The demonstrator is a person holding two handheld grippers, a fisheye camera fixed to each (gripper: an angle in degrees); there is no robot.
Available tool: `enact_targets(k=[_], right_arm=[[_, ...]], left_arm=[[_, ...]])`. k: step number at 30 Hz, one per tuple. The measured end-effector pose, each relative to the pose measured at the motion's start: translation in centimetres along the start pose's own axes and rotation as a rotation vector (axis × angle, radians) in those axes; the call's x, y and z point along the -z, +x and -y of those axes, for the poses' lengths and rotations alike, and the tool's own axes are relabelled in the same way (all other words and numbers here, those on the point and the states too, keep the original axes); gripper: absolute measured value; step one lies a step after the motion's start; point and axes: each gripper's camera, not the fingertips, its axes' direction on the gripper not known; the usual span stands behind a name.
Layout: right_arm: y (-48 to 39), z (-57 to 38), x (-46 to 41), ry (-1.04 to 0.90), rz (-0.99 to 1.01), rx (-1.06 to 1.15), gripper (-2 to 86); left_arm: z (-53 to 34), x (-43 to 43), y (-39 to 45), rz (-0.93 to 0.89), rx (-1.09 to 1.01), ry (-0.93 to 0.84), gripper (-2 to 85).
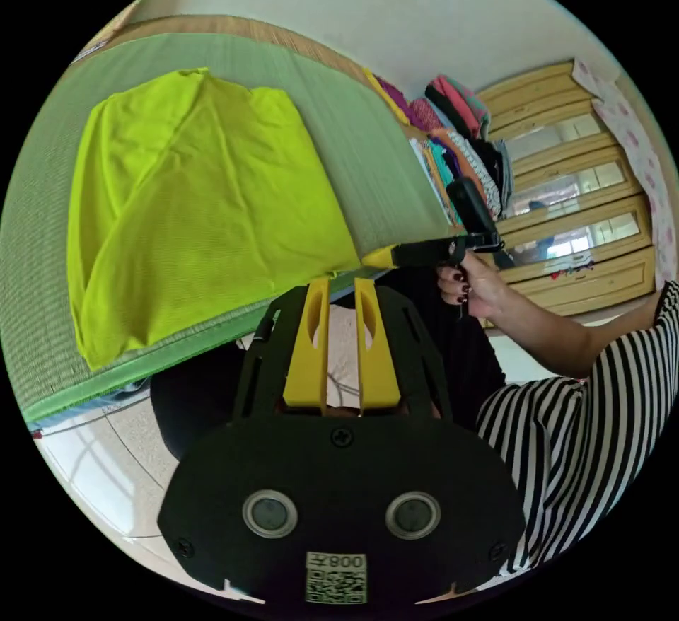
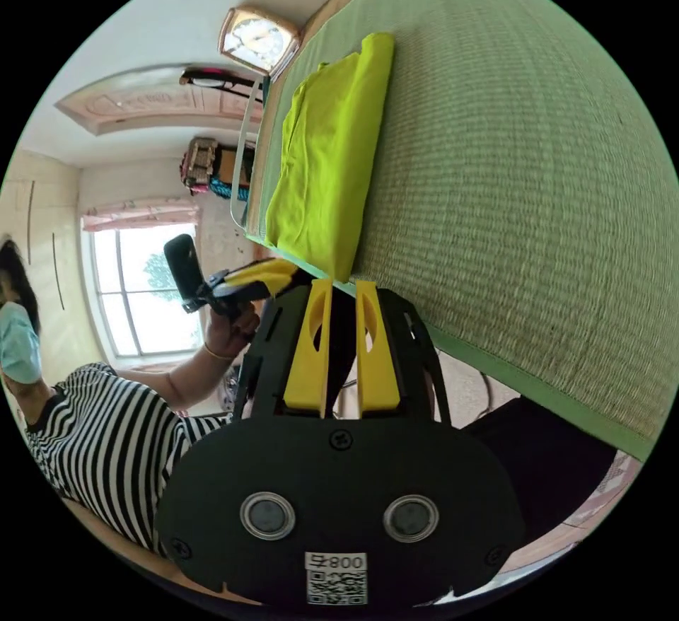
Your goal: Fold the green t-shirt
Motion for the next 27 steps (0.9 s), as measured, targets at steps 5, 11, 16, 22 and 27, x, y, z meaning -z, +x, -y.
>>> enact_targets(k=[5,11,16,22,27], right_arm=[[3.1,-0.3,3.0,0.052,0.127,-0.058,8.1],[4.3,0.9,4.2,0.021,0.164,-0.042,8.2],[4.9,1.8,4.9,-0.012,0.160,-0.034,8.2],[6.3,1.3,6.3,-0.001,0.201,-0.049,8.0],[7.1,0.9,6.8,0.000,0.217,-0.062,8.1]], left_arm=[[1.5,-4.0,2.2,0.030,0.000,-0.060,6.8],[2.1,-5.2,4.4,0.105,-0.018,-0.003,6.7],[2.7,-7.0,4.9,0.112,-0.010,-0.024,5.5],[2.1,-7.5,5.4,0.098,-0.007,-0.006,4.7],[1.7,-8.1,5.4,0.108,-0.005,-0.005,3.7]])
